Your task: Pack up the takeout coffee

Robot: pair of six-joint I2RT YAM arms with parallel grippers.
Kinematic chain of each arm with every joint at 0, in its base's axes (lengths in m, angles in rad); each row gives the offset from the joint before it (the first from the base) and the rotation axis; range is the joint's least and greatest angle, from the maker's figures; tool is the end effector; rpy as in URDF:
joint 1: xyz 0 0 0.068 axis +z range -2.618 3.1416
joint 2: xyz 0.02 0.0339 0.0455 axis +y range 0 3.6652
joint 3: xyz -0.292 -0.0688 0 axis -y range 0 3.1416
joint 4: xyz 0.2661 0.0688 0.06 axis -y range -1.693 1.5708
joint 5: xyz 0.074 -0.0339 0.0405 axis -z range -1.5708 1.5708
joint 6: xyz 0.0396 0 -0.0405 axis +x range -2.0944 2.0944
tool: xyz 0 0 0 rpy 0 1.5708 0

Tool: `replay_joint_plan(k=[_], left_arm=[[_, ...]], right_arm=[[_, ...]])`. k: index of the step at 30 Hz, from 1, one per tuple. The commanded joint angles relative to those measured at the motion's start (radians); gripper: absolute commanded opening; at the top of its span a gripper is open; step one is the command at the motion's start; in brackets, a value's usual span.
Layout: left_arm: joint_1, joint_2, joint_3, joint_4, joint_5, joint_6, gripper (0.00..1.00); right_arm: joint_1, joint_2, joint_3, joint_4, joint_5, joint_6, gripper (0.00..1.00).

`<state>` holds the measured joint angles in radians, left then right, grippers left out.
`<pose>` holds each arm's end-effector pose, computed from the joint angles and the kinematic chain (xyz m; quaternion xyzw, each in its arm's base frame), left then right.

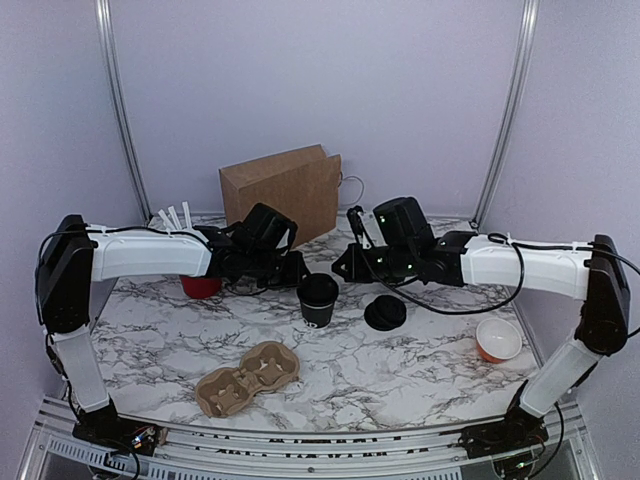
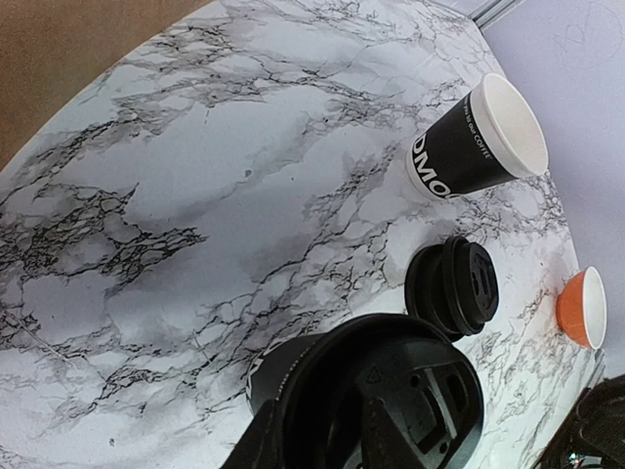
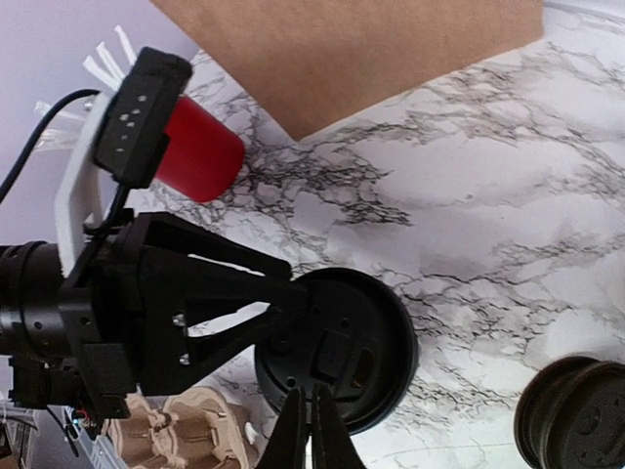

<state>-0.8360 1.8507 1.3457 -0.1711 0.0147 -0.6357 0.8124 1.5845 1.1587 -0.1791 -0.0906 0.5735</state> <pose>0.3021 -0.3352 0.2468 0.0933 0.8967 -0.2953 0.3162 0.2618 0.2815 0.2857 -0.1263 0.8759 0.3272 0.3313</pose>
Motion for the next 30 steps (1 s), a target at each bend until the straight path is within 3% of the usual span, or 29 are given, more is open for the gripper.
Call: replay_joint_plan(k=[1,8,15,21,30], left_arm=[[-0.009,0.039,0.002,-0.099,0.021,0.017,0.27],[-0.009,0.037,0.003,-0.102,0.019,0.021,0.27],[-0.009,0.043,0.006,-0.103,0.019,0.021,0.27],[-0.009,0.046,0.009,-0.103,0.019,0.023,0.27],[-0.009,0.045,0.006,-0.102,0.020,0.021,0.27]], right_arm=[[-0.015,0.005,-0.022,0.142,-0.153,0.041,0.01],[-0.067,0.026,-0.080,0.342,-0.331,0.144,0.01],[-0.113,0.137,-0.201,0.511,-0.401,0.247,0.00],[-0.125,0.172,-0.270,0.552,-0.412,0.279,0.00],[-0.125,0.079,-0.193,0.484,-0.413,0.232,0.01]])
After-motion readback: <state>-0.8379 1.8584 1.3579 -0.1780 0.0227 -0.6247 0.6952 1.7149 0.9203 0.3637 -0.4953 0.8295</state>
